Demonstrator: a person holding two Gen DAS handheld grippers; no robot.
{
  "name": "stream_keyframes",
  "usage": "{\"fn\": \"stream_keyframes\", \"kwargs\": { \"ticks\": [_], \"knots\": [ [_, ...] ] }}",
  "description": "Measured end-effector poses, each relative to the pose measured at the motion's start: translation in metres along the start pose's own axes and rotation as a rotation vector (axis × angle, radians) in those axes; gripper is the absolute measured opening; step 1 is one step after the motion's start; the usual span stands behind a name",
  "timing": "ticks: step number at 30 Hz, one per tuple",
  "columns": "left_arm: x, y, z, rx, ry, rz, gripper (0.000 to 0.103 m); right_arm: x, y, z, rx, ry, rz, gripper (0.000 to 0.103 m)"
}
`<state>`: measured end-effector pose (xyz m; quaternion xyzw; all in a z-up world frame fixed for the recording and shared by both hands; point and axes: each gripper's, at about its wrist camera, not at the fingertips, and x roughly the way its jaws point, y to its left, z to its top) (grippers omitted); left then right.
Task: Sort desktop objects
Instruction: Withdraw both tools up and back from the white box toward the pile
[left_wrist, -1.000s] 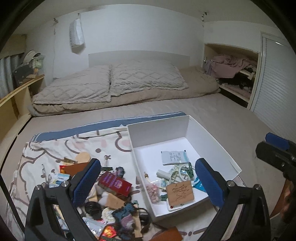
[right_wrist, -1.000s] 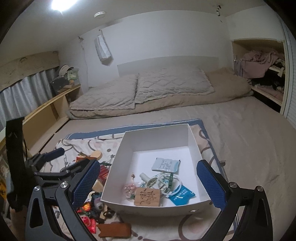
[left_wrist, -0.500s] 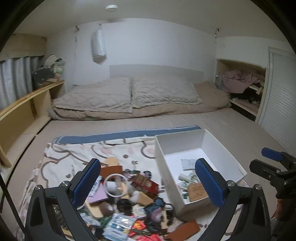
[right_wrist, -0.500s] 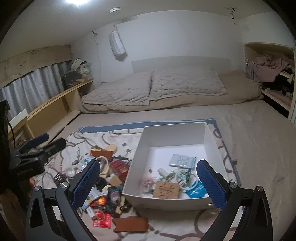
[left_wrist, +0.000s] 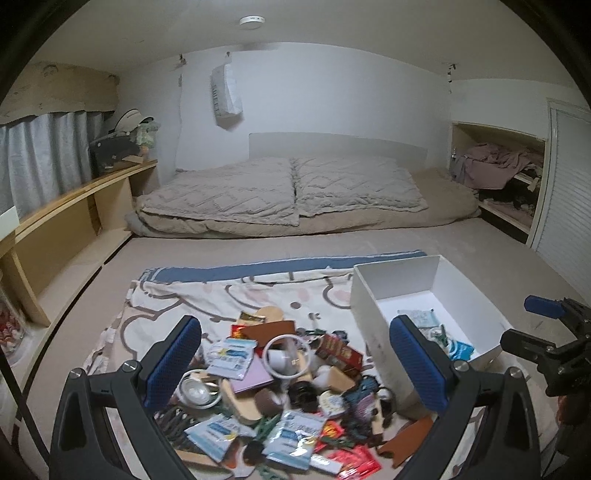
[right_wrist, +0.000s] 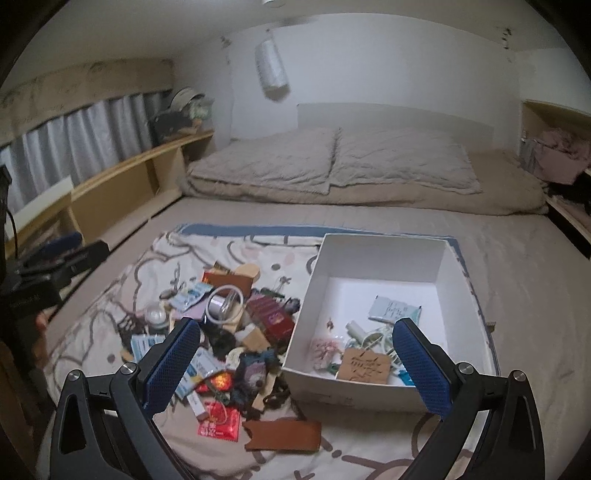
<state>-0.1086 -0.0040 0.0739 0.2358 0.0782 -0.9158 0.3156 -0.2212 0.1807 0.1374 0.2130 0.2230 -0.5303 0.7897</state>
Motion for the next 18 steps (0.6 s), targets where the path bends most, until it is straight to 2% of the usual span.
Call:
{"fn": "stream_keyframes", "kwargs": {
  "ticks": [10, 18],
  "knots": [
    [0.003, 0.057, -0.035, -0.029, 0.053, 0.078, 0.103, 0.023, 0.018, -0.022, -0.052, 0.098, 0.021, 0.103],
    [0.012, 0.103, -0.081, -0.069, 0.127, 0.155, 0.103, 0.045, 0.024, -0.040, -0.069, 0.165, 0.001, 0.103]
  ]
}}
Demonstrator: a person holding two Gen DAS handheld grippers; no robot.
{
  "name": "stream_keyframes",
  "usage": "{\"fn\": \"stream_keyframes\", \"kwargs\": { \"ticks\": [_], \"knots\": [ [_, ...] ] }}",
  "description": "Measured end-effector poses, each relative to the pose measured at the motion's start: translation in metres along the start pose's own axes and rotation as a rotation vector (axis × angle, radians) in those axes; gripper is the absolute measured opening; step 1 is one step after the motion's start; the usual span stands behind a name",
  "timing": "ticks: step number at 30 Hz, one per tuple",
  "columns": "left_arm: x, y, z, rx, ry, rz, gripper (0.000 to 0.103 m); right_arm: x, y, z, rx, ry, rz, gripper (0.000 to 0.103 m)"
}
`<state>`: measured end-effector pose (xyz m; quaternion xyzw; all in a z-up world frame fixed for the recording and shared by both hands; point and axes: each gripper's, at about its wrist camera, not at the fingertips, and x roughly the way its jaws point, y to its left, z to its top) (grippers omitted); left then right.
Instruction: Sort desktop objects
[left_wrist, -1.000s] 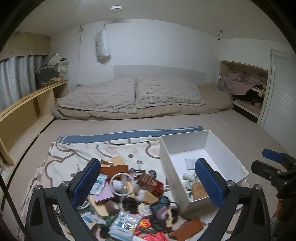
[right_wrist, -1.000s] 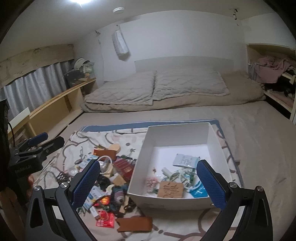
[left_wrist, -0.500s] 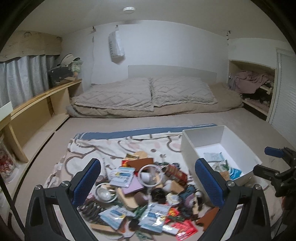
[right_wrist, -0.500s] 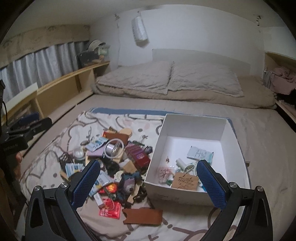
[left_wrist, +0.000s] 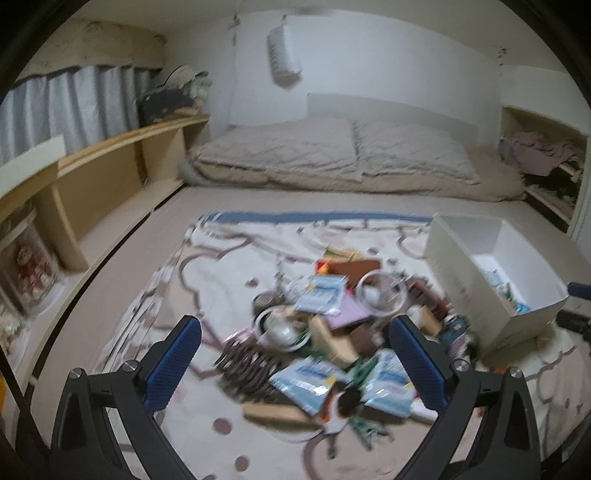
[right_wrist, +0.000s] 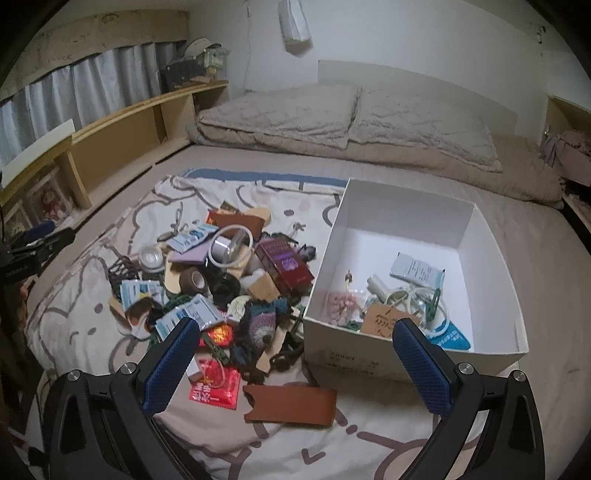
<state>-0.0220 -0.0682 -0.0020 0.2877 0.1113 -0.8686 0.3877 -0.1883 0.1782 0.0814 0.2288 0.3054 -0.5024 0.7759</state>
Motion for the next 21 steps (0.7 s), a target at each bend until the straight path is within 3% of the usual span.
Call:
{"fn": "stream_keyframes", "kwargs": {
  "ticks": [12, 21],
  "knots": [
    [0.035, 0.035, -0.068, -0.024, 0.111, 0.065, 0.103, 0.037, 0.004, -0.025, 0.006, 0.134, -0.015, 0.103],
    [0.064, 0.049, -0.109, -0.077, 0.181, 0.081, 0.103, 0.058, 0.014, -0.049, -0.020, 0.151, 0.021, 0.103]
  ]
}}
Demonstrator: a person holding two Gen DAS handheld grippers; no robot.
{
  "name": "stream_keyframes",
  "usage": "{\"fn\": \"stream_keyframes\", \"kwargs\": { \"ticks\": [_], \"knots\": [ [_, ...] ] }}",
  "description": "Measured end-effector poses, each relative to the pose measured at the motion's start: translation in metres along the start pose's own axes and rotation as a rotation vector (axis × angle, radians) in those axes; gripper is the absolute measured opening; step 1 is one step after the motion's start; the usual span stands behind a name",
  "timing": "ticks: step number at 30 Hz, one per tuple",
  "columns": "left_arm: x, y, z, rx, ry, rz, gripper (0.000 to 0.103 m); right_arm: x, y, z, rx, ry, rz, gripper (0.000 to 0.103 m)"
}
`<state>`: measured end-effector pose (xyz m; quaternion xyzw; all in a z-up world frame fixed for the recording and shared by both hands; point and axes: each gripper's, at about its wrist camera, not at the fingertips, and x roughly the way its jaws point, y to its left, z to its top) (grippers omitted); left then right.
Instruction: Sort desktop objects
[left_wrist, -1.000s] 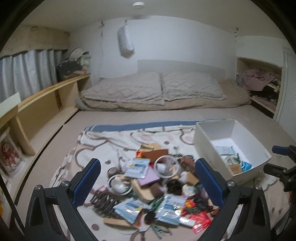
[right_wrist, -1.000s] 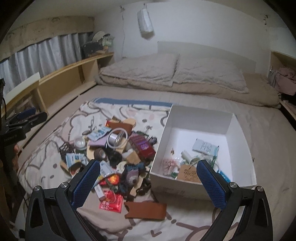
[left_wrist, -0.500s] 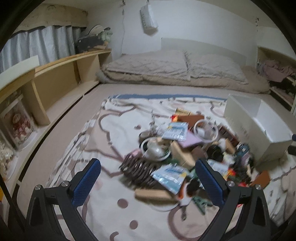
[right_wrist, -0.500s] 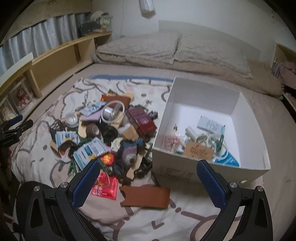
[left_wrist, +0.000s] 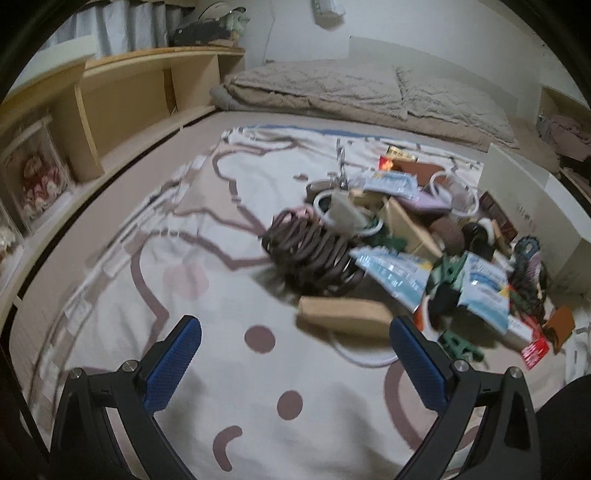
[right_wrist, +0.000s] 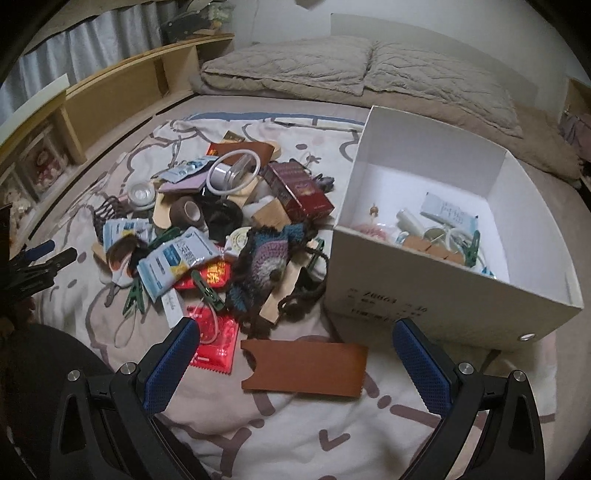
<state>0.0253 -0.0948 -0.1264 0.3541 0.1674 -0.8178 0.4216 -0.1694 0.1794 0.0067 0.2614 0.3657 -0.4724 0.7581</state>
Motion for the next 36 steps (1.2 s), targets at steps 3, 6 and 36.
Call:
{"fn": "stream_keyframes", "kwargs": {
  "ticks": [3, 6, 36],
  "knots": [
    [0.009, 0.000, -0.010, 0.007, 0.015, 0.005, 0.103, 0.009, 0.003, -0.006, -0.012, 0.015, -0.016, 0.103],
    [0.019, 0.000, -0.017, 0.018, 0.042, 0.020, 0.103, 0.019, 0.004, -0.013, -0.014, 0.026, -0.029, 0.103],
    [0.038, -0.009, -0.027, 0.082, 0.059, -0.039, 0.103, 0.087, -0.014, -0.042, -0.020, 0.179, -0.012, 0.103]
  ]
}}
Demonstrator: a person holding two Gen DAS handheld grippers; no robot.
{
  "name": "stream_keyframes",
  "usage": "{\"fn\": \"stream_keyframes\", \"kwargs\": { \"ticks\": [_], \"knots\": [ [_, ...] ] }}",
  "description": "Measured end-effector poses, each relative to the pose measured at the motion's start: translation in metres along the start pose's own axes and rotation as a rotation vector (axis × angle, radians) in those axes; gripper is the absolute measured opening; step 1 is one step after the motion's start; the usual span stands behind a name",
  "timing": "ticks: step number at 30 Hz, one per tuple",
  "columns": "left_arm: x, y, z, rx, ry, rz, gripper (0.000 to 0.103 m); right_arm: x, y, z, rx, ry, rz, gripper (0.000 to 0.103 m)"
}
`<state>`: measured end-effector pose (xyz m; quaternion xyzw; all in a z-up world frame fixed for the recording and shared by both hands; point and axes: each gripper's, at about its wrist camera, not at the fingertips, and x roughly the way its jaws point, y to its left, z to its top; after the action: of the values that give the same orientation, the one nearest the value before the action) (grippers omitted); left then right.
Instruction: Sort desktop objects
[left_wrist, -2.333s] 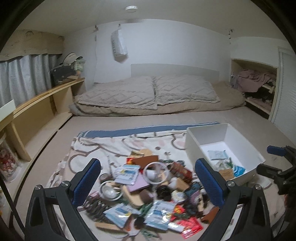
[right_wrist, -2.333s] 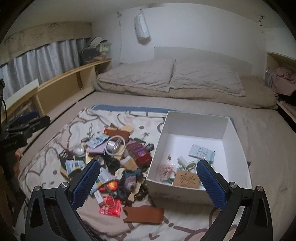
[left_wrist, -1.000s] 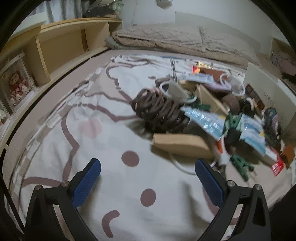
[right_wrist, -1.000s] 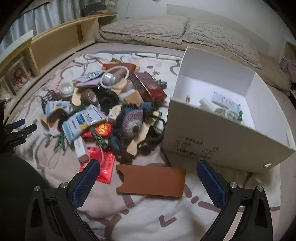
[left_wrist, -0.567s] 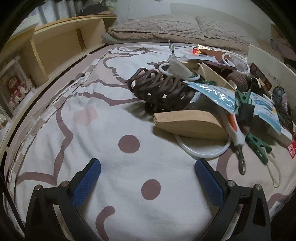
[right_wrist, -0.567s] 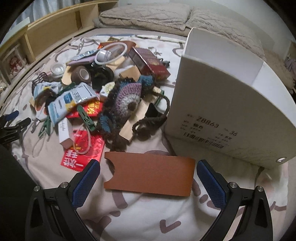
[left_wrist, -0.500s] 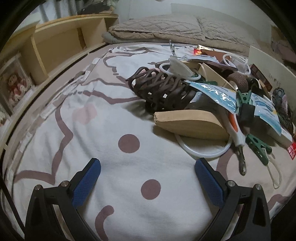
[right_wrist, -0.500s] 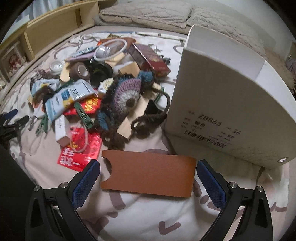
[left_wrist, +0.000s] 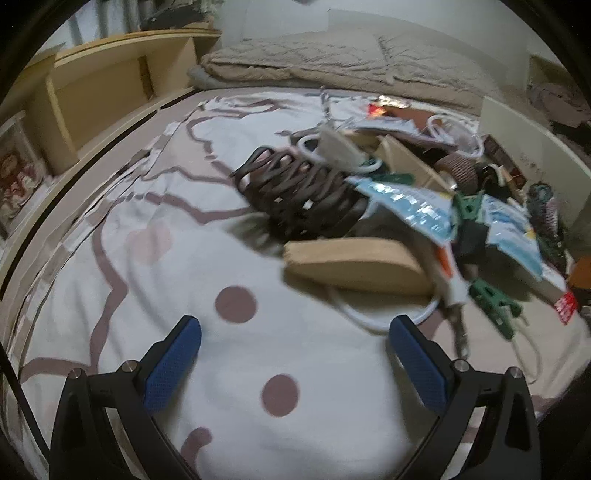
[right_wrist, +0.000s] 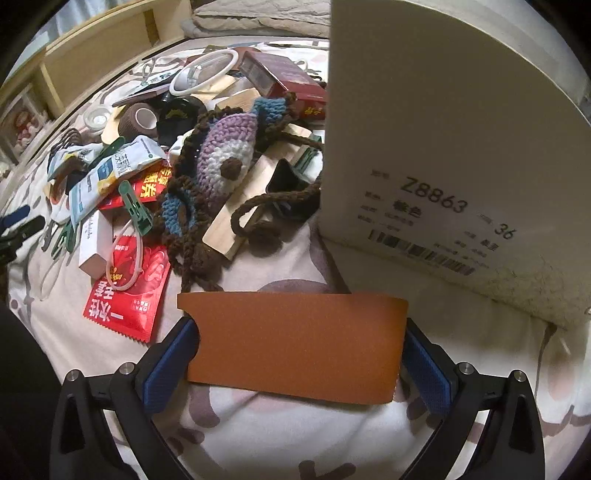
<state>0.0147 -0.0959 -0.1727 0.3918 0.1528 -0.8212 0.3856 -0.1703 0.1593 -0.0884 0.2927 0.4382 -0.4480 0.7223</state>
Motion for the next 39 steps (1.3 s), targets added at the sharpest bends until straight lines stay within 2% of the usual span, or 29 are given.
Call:
{"fn": "stream_keyframes", "kwargs": {
  "ticks": [7, 12, 28, 39],
  "knots": [
    [0.008, -0.004, 0.009, 0.001, 0.012, 0.023, 0.103, -0.002, -0.004, -0.003, 0.008, -0.027, 0.006, 0.103],
    [0.021, -0.009, 0.014, 0.016, 0.062, 0.072, 0.103, -0.002, -0.006, -0.005, 0.004, -0.036, 0.009, 0.103],
    [-0.004, 0.013, -0.015, 0.038, 0.075, 0.107, 0.103, -0.002, -0.006, -0.003, 0.004, -0.007, 0.005, 0.103],
    [-0.025, 0.046, -0.034, 0.030, 0.094, 0.136, 0.103, -0.003, -0.008, -0.007, 0.006, -0.009, 0.004, 0.103]
  ]
}}
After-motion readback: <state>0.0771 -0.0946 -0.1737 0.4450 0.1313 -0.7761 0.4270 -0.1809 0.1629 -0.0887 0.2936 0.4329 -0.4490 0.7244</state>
